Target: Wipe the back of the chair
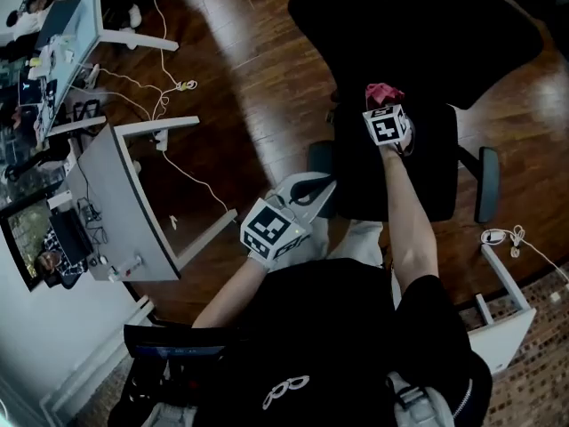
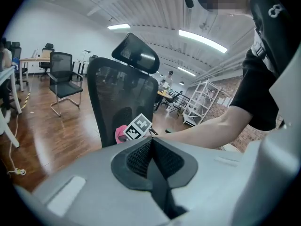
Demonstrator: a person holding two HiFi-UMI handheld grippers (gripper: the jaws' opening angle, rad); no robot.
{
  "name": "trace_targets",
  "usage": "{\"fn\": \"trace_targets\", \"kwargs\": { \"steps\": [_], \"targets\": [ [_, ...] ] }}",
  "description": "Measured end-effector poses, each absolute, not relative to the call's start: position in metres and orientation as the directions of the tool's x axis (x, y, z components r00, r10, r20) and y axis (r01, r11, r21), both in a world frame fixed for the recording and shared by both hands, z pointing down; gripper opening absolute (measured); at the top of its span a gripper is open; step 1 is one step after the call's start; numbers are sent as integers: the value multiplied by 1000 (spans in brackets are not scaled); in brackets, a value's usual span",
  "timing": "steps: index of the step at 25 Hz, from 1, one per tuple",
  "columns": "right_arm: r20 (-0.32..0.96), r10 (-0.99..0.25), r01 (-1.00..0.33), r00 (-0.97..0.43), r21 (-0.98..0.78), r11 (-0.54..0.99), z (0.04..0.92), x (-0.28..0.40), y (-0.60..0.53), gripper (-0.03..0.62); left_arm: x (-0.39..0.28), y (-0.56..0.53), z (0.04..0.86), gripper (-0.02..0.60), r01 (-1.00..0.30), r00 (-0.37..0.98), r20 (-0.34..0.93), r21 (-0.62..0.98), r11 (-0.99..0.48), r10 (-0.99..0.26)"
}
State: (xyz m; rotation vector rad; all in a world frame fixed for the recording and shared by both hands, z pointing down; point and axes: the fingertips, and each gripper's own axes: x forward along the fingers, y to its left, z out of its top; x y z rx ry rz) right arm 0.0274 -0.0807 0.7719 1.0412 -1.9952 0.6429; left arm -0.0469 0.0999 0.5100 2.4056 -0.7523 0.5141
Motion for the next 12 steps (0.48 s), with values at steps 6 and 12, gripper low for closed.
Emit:
{"fn": "trace_targets", "kwargs": {
  "steps": [6, 12],
  "targets": [
    [811, -400, -782, -427, -110, 613, 770, -49, -71, 48, -77, 94, 516, -12, -618, 762, 511, 396, -679, -396],
    [818, -376, -756, -435, -106, 646, 791, -47, -74, 49, -81, 86, 532, -12, -627, 759, 514, 407, -665, -401]
  ]
}}
